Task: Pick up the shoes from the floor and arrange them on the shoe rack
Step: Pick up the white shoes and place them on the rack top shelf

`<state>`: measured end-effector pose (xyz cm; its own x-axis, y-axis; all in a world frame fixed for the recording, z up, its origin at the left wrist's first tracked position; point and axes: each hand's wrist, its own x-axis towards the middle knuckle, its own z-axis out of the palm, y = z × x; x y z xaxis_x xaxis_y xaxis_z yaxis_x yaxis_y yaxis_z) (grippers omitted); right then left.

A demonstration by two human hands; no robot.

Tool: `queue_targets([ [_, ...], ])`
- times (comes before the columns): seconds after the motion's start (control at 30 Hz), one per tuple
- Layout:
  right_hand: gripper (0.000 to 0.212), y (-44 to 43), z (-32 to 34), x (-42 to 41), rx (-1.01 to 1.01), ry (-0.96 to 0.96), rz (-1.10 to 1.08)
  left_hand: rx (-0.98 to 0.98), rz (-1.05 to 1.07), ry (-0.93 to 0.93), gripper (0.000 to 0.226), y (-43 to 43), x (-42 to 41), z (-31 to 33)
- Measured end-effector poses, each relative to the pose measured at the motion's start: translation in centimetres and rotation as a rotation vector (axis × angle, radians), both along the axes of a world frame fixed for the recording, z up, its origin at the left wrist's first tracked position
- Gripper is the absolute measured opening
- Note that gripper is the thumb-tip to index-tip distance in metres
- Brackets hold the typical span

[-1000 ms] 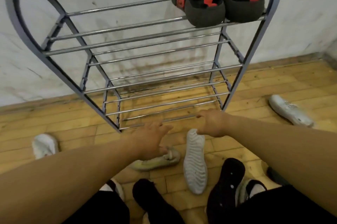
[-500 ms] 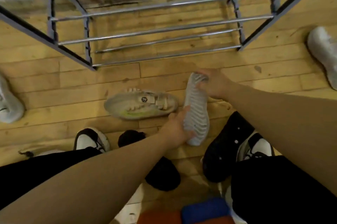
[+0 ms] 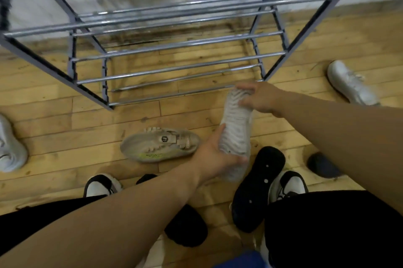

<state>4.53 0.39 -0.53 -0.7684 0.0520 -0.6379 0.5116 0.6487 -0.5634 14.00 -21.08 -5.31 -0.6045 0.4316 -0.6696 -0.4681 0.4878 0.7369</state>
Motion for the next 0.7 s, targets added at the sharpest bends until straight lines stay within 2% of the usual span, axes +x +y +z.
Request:
queue_targets([
  [0.1, 0.064, 1.2, 6.9, 0.2, 0.041, 0.06, 0.032, -0.011, -0.077, 0.157, 0.12, 0.5, -1.3, 5.0],
  [0.2, 0.078, 1.8, 13.8, 1.9, 0.094, 0.118, 0.065, -0.098, -0.269, 0.342, 0.122, 0.6, -2.0, 10.2],
  [0.3, 0.09, 2.3, 21.3, 3.5, 0.152, 0.269, 0.12, -0.132, -0.365, 0.537, 0.11, -0.5, -3.6, 15.8],
  [0.4, 0.089, 2.8, 27.3, 6.0, 0.168, 0.461, 0.111, -0.123, -0.448, 0.743, 0.099, -2.7, -5.9, 22.7],
  [0.47, 0.082, 3.3, 28.9, 7.8, 0.115, 0.563, 0.049, -0.087, -0.491, 0.819, 0.089, -4.7, -6.5, 27.3],
  [0.53, 0.076, 3.2, 29.7, 9.3, 0.001, 0.578, 0.003, -0.045, -0.5, 0.836, 0.076, -6.8, -6.5, 31.1],
  [0.63, 0.077, 2.5, 30.2, 10.1, -0.147, 0.579, -0.003, 0.027, -0.494, 0.834, 0.064, -9.3, -5.7, 34.0],
  [0.7, 0.079, 1.8, 30.1, 10.2, -0.162, 0.583, -0.041, 0.036, -0.443, 0.84, 0.06, -10.1, -5.6, 34.4],
])
